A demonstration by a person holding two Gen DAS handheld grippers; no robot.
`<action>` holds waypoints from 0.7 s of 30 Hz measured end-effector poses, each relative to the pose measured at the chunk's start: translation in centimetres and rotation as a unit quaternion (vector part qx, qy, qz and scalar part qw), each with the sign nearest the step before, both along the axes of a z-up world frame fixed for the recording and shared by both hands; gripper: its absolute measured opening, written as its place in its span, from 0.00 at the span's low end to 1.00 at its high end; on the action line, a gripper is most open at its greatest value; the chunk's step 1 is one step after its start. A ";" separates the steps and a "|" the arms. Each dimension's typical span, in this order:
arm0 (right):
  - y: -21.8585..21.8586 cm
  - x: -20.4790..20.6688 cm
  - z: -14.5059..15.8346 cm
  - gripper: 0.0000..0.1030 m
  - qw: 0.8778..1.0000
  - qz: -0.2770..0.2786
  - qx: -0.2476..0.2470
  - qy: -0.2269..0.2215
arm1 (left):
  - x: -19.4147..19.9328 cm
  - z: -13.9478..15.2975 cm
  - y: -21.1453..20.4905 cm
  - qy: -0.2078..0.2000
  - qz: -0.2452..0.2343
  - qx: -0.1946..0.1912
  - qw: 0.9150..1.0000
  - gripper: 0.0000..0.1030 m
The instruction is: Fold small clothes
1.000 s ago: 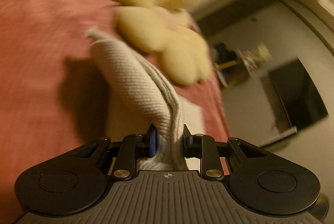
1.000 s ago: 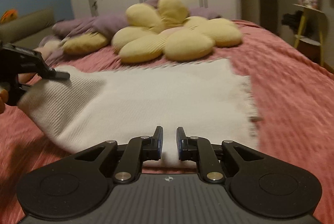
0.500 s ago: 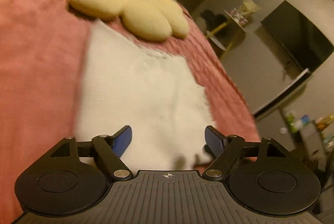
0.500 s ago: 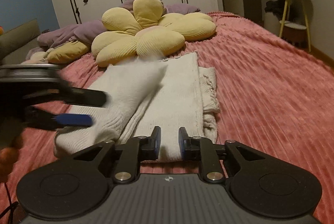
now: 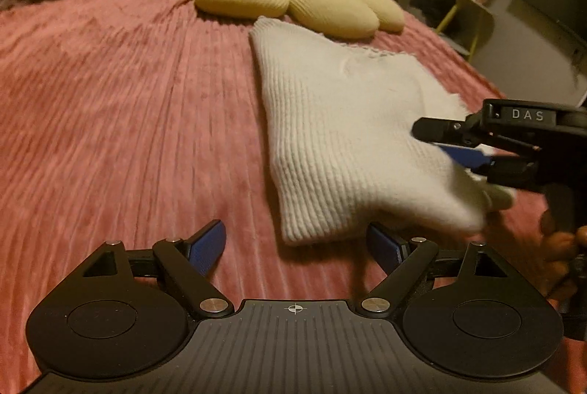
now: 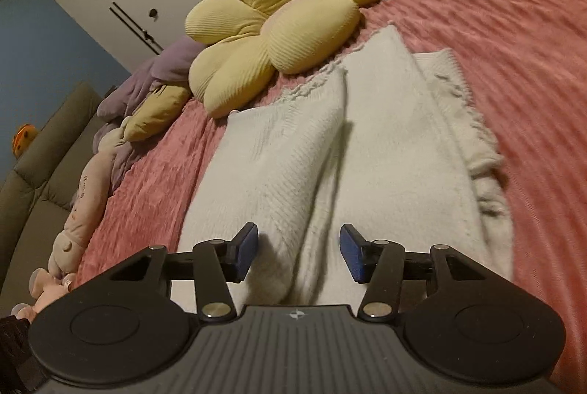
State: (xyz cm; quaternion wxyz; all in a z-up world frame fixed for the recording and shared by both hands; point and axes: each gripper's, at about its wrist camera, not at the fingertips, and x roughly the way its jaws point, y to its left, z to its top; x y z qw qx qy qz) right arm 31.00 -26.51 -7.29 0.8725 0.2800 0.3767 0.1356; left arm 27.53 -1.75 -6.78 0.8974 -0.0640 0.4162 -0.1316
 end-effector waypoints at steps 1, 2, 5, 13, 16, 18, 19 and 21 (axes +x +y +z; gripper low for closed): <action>0.3 0.2 0.0 0.33 1.000 0.006 -0.004 -0.001 | -0.1 0.0 0.1 -0.001 0.002 -0.001 1.000 0.86; 0.5 0.3 0.1 0.33 1.000 0.010 -0.009 -0.001 | -0.1 0.0 0.1 -0.002 0.003 -0.005 1.000 0.86; 0.6 0.7 0.0 0.41 1.000 0.011 0.003 0.002 | -0.4 0.3 0.1 -0.005 0.000 -0.013 1.000 0.86; 2.6 2.4 1.3 0.18 0.997 0.027 -0.076 -0.011 | 0.6 0.6 -0.2 0.017 0.022 -0.017 0.999 0.86; 4.2 0.9 4.5 0.17 0.969 0.031 -0.220 -0.106 | 0.8 0.7 -0.2 0.025 0.030 -0.023 0.999 0.86; 4.5 0.0 5.8 0.17 0.944 0.018 -0.294 -0.151 | 0.8 0.7 -0.5 0.028 0.028 -0.027 0.999 0.86; 4.7 -0.5 6.0 0.17 0.927 0.005 -0.336 -0.167 | 0.7 0.7 -0.7 0.028 0.025 -0.027 0.999 0.86; 4.8 -1.0 5.7 0.17 0.890 -0.008 -0.414 -0.192 | 0.5 0.6 -1.0 0.029 0.023 -0.027 0.999 0.87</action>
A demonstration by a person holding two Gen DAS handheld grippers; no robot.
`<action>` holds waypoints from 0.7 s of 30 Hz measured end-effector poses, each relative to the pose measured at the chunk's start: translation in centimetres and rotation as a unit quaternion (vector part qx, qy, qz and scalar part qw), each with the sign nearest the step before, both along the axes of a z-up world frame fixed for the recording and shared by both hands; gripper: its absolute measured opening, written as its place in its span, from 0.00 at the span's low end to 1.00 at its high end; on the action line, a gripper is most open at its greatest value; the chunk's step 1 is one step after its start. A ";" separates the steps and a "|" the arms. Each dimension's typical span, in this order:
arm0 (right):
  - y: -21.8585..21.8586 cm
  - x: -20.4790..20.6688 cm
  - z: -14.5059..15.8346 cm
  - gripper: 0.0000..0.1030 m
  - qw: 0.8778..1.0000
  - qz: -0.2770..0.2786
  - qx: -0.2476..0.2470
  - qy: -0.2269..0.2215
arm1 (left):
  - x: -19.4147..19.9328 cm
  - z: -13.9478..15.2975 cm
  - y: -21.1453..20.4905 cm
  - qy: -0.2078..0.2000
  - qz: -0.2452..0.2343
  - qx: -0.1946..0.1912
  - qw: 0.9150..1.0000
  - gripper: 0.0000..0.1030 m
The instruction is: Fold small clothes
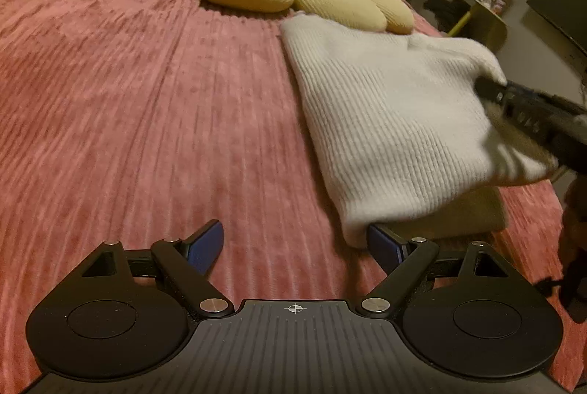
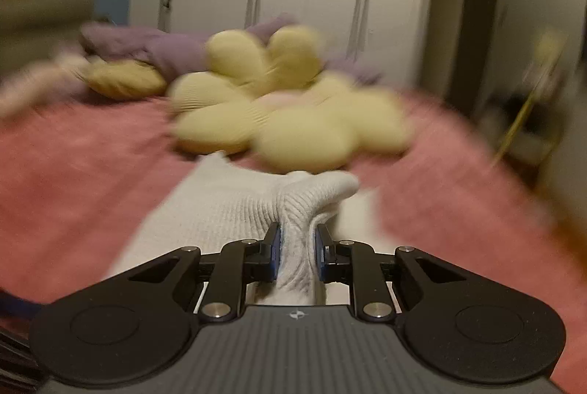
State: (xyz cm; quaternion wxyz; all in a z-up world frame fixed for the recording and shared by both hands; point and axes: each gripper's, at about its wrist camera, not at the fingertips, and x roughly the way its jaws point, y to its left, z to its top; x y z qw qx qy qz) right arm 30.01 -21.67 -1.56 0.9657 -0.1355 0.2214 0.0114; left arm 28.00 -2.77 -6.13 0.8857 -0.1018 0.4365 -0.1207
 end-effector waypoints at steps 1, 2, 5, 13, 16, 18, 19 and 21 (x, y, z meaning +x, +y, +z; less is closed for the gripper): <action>-0.4 0.2 -0.4 0.18 1.000 -0.005 -0.003 0.004 | -0.1 0.0 -0.1 0.000 0.000 -0.002 1.000 0.87; -1.0 0.8 -1.1 0.19 0.999 -0.007 0.013 0.030 | 0.0 -0.1 -0.2 0.003 -0.002 -0.007 1.000 0.87; -3.7 2.1 -3.2 0.29 0.991 -0.032 0.079 0.099 | -0.2 0.2 -0.1 0.006 -0.005 -0.023 1.000 0.87; -9.6 -3.8 -2.4 0.45 0.952 -0.066 0.284 0.093 | 0.0 1.2 0.2 0.003 -0.002 -0.055 0.998 0.88; -10.0 -5.7 -3.3 0.44 0.932 -0.061 0.337 0.115 | 0.0 1.5 -0.6 0.002 -0.008 -0.050 0.999 0.88; -9.7 -5.8 -3.9 0.43 0.928 -0.054 0.345 0.130 | 0.1 1.5 -1.0 0.007 -0.010 -0.051 0.999 0.88; -9.6 -5.8 -4.1 0.39 0.928 -0.050 0.344 0.134 | 0.2 1.5 -1.1 0.010 -0.011 -0.054 0.998 0.88; -9.5 -4.9 -4.5 0.38 0.923 -0.051 0.354 0.143 | 0.2 1.5 -1.4 0.016 -0.013 -0.058 0.998 0.88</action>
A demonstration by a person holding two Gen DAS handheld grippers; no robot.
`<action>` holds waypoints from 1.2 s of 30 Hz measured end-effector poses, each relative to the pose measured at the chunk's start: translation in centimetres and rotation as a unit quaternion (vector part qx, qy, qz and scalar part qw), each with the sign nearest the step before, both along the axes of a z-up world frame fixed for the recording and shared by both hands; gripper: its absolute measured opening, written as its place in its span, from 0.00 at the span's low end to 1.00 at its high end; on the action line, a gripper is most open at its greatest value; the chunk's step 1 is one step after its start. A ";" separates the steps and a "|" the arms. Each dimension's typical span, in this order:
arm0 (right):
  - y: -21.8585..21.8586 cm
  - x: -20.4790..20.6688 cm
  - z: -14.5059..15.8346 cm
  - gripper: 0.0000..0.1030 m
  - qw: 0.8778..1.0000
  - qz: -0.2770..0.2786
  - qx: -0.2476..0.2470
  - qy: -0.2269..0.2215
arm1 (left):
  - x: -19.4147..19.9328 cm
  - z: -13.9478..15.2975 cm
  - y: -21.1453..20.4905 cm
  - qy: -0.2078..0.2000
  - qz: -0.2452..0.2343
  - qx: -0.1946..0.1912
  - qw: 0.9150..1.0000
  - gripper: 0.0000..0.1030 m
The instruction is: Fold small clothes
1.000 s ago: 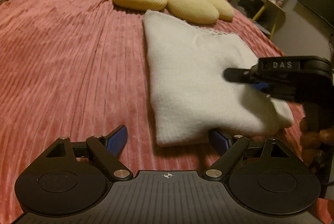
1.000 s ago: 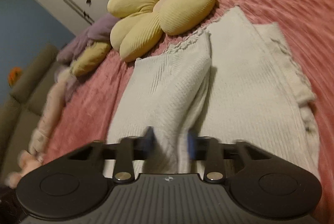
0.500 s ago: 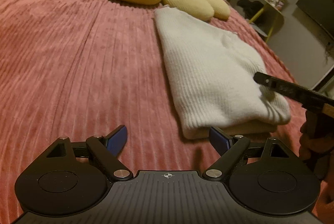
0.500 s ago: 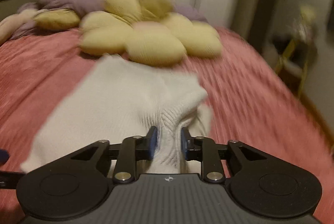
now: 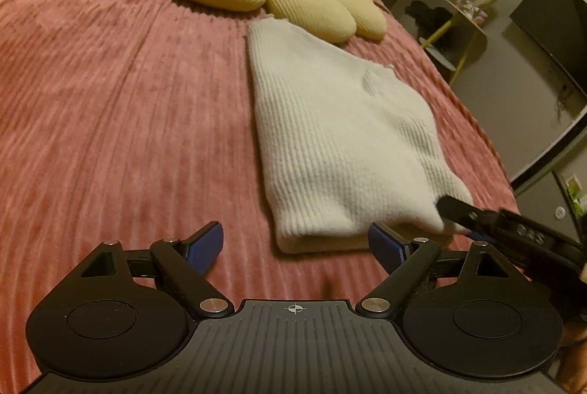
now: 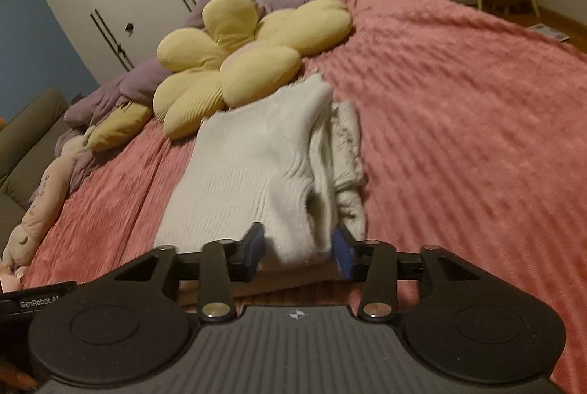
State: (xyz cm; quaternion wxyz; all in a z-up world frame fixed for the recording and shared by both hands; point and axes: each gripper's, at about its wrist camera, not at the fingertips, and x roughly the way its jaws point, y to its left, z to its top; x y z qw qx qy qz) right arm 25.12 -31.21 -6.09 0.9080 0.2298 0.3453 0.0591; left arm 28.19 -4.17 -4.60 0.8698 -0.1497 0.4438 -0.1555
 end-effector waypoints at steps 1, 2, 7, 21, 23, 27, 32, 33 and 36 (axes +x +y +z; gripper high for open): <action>0.0 0.3 -0.1 0.30 1.000 -0.001 0.011 0.001 | 0.0 0.1 -0.1 0.001 0.000 0.002 1.000 0.88; 0.0 0.5 0.0 0.17 1.000 0.000 0.014 0.002 | 0.1 0.2 -0.2 -0.001 -0.001 0.006 1.000 0.88; 0.1 -1.1 1.3 0.13 0.998 0.007 0.012 -0.065 | 0.7 0.7 -0.3 -0.013 0.004 0.018 1.000 0.89; 3.5 2.6 3.5 0.25 0.978 0.024 -0.175 -0.109 | 6.4 2.5 -1.5 -0.059 0.054 0.047 0.996 0.91; 5.4 4.7 3.4 0.22 0.968 0.041 -0.212 -0.129 | 7.5 1.6 -2.5 -0.060 0.090 0.074 0.991 0.91; 6.9 7.8 1.1 0.21 0.954 0.042 -0.269 -0.124 | 8.7 -1.8 -4.2 -0.020 0.069 0.072 0.995 0.91; 6.5 7.9 -3.3 0.18 0.919 0.062 -0.362 -0.141 | 8.3 -3.8 -4.8 -0.048 0.048 0.084 0.994 0.99; 6.2 8.2 -3.4 0.18 0.925 0.059 -0.349 -0.137 | 8.4 -3.7 -5.0 -0.049 0.048 0.088 0.994 0.99; 6.3 8.6 -3.1 0.18 0.926 0.057 -0.348 -0.131 | 8.3 -2.9 -4.7 -0.039 0.041 0.087 0.995 0.99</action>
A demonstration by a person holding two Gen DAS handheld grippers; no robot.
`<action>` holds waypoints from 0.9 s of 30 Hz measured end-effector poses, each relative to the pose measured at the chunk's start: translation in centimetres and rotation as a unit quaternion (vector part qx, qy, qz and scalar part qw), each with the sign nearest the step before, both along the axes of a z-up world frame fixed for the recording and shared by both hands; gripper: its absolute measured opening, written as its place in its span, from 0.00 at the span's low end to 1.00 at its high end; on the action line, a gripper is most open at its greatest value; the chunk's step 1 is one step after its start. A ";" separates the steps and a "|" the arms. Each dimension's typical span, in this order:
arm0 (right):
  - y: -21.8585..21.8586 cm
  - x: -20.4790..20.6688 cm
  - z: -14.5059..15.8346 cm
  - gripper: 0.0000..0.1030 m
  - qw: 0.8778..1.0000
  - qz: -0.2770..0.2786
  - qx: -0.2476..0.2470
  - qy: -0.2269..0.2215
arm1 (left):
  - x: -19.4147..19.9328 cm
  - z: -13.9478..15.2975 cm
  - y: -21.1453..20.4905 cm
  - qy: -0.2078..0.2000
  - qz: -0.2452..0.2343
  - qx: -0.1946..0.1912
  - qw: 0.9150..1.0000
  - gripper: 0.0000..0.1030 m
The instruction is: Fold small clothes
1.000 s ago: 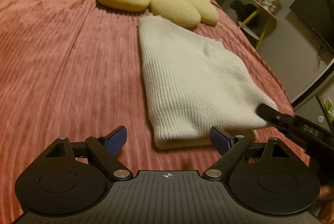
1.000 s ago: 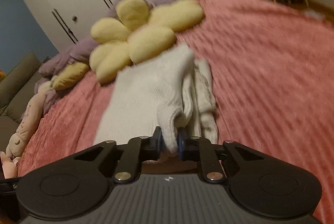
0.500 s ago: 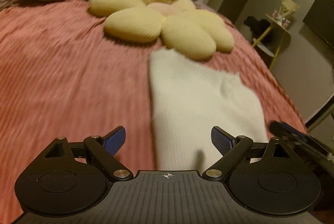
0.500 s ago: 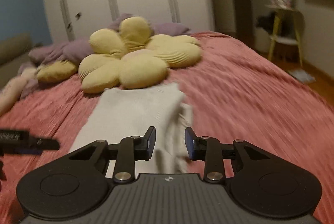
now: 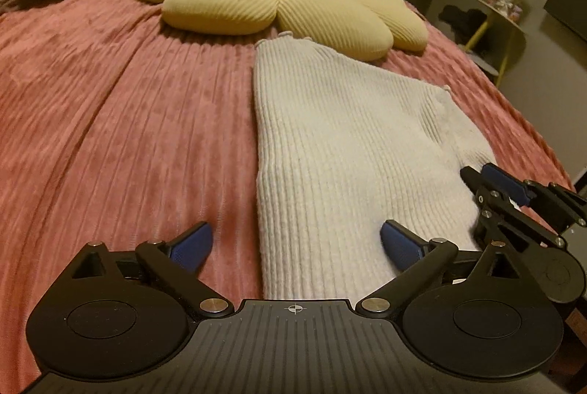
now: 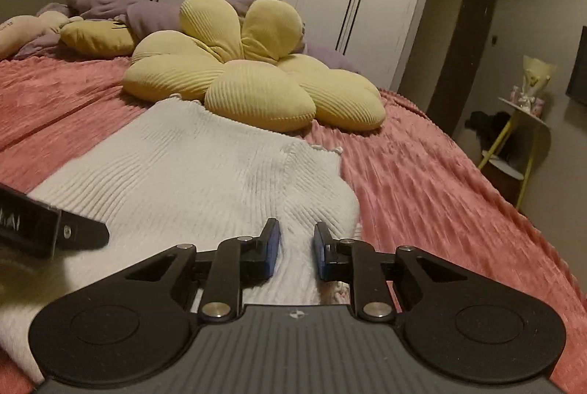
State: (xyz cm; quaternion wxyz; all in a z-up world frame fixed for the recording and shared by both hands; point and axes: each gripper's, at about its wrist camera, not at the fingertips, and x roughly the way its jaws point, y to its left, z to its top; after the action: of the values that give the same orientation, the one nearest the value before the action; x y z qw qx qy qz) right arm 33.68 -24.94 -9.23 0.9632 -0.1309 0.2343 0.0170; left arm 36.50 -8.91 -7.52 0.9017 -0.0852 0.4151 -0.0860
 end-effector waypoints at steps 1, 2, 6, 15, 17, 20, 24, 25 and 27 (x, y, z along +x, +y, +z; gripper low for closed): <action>0.1 -0.2 0.2 0.18 1.000 0.001 -0.002 -0.001 | -0.1 0.4 0.4 0.005 0.001 -0.005 1.000 0.98; 0.2 -0.7 0.6 0.19 1.000 -0.001 -0.002 0.000 | -0.4 0.8 1.0 0.005 0.003 -0.012 1.000 0.98; 0.7 -3.4 2.3 0.24 1.000 -0.001 0.000 -0.007 | -2.0 1.9 1.8 -0.002 -0.006 -0.036 0.999 0.98; -0.2 -8.8 1.4 0.24 0.999 0.009 0.021 0.023 | -3.9 0.3 1.0 0.011 -0.013 -0.005 1.000 0.99; -0.6 -8.4 0.6 0.27 0.999 0.013 0.018 0.043 | -4.1 0.5 0.7 0.015 -0.022 0.010 1.000 0.99; -1.6 -8.1 0.5 0.31 0.997 0.018 0.049 0.052 | -4.5 0.4 0.6 0.019 -0.033 0.019 0.999 0.99; -2.0 -8.5 0.5 0.35 0.997 0.018 0.051 0.054 | -5.0 0.4 0.6 0.021 -0.036 0.021 0.999 0.99; -1.9 -8.8 0.4 0.35 0.997 0.020 0.049 0.054 | -5.1 0.4 0.6 0.022 -0.038 0.023 0.999 0.99; -1.9 -9.1 0.4 0.35 0.997 0.022 0.043 0.056 | -5.2 0.4 0.5 0.021 -0.042 0.027 0.999 0.99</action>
State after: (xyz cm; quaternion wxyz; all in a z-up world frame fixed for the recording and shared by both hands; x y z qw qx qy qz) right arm 24.59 -26.83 -8.79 0.9526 -0.0934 0.2843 0.0553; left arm 31.32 -8.41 -7.10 0.8905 -0.0453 0.4389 -0.1105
